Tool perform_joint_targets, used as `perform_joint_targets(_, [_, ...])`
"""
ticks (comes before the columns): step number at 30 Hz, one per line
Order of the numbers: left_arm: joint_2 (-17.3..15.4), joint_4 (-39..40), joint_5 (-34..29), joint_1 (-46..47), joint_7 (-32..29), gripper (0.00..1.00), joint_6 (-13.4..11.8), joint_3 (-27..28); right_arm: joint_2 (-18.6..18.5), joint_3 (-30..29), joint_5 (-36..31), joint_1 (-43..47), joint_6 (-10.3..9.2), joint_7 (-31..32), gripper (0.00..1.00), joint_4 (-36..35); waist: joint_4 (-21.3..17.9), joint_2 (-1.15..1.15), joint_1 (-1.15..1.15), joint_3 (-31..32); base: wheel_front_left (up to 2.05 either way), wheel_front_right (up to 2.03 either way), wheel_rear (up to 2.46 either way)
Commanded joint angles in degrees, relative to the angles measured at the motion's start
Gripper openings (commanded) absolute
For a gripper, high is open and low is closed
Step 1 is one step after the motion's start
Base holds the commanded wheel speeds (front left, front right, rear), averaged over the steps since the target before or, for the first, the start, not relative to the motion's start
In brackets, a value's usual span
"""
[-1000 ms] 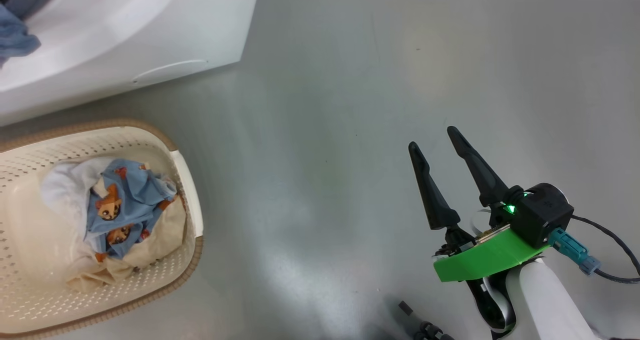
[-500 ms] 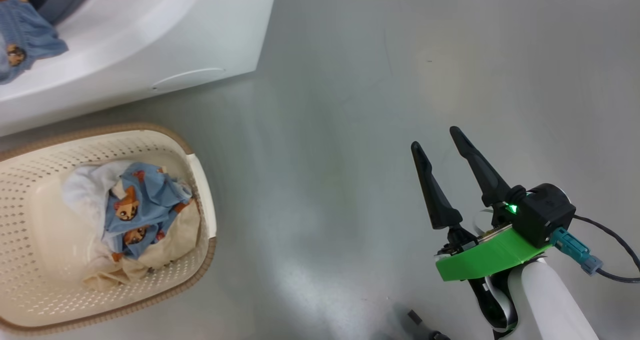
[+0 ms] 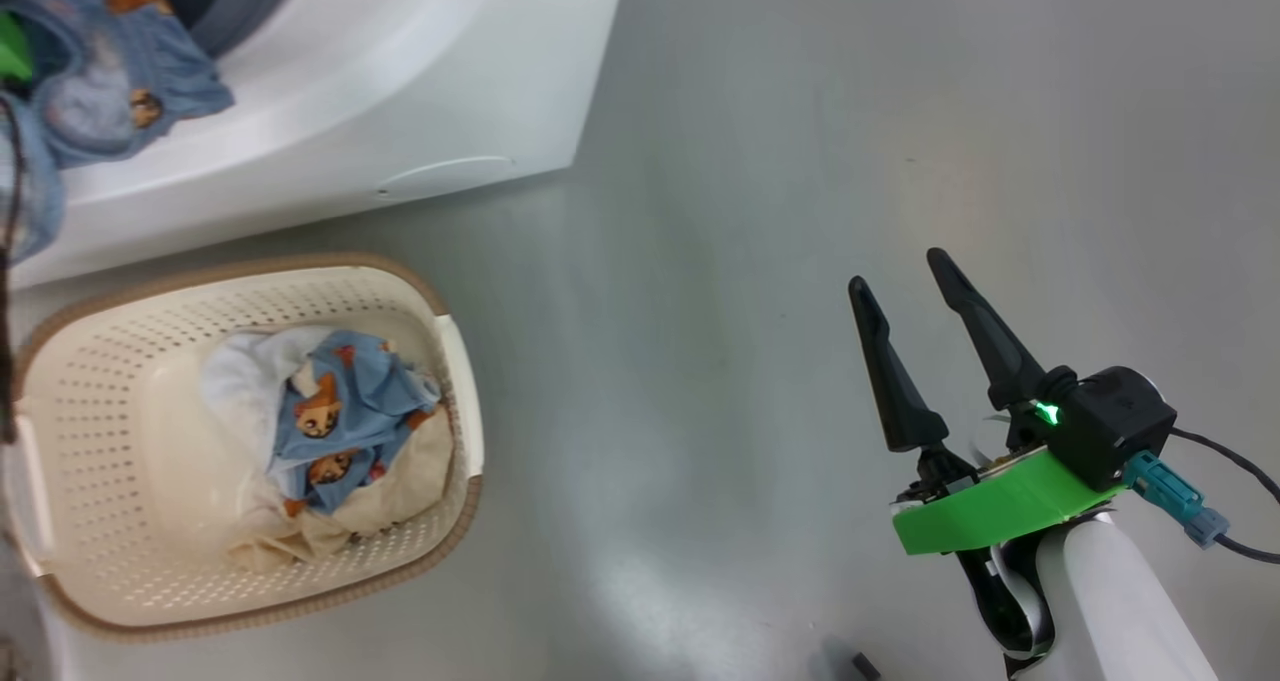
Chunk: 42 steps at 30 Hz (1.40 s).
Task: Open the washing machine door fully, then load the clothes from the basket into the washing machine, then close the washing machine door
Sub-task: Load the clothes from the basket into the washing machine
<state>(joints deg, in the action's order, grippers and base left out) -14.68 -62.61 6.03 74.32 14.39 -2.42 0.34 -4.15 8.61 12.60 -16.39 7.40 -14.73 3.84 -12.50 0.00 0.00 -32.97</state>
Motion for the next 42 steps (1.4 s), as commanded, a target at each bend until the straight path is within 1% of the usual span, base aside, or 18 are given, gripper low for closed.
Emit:
perform_joint_targets(1, [-2.1,2.1,0.9,-1.7,0.5,1.00,0.2,0.2,-0.5,0.8,-0.9,1.1,0.09,-0.3,1.00,-1.1,1.2,0.00,0.00,1.1,0.00,0.00,0.00])
perform_joint_targets(6, [-1.1,4.0,1.5,-4.3,0.6,1.00,0.7,0.0,-0.6,0.3,-1.0,1.2,0.09,-0.3,1.00,-1.2,2.5,0.00,0.00,2.3,0.00,0.00,0.00])
perform_joint_targets(14, [2.0,11.9,3.1,-11.8,0.6,1.00,1.7,-0.1,-1.3,-1.1,-1.2,1.9,0.09,-0.3,1.00,-1.3,4.9,0.00,0.00,4.6,0.00,0.00,0.00])
perform_joint_targets(18, [2.9,17.1,3.3,-16.7,0.6,1.00,1.7,-0.4,-1.8,-1.8,-1.4,2.5,0.09,-0.3,1.00,-1.5,6.0,0.00,0.00,5.3,0.00,0.00,0.00])
perform_joint_targets(26, [4.3,28.6,4.8,-29.5,0.5,1.00,1.5,-0.2,-2.3,-3.1,-1.6,3.4,0.09,-0.3,1.00,-2.0,7.9,0.00,0.00,6.1,0.00,0.00,0.00])
perform_joint_targets(33, [4.5,38.9,5.4,-39.3,-0.9,1.00,0.7,-0.3,-2.7,-3.5,-1.7,3.6,0.09,-0.3,1.00,-2.1,8.9,0.00,0.00,6.7,0.00,0.00,0.00])
perform_joint_targets(42, [5.7,50.2,6.6,-51.5,-2.1,1.00,-1.4,0.2,-3.2,-4.5,-1.9,3.8,0.09,-0.3,1.00,-2.8,10.3,0.00,0.00,6.0,0.00,0.00,0.00])
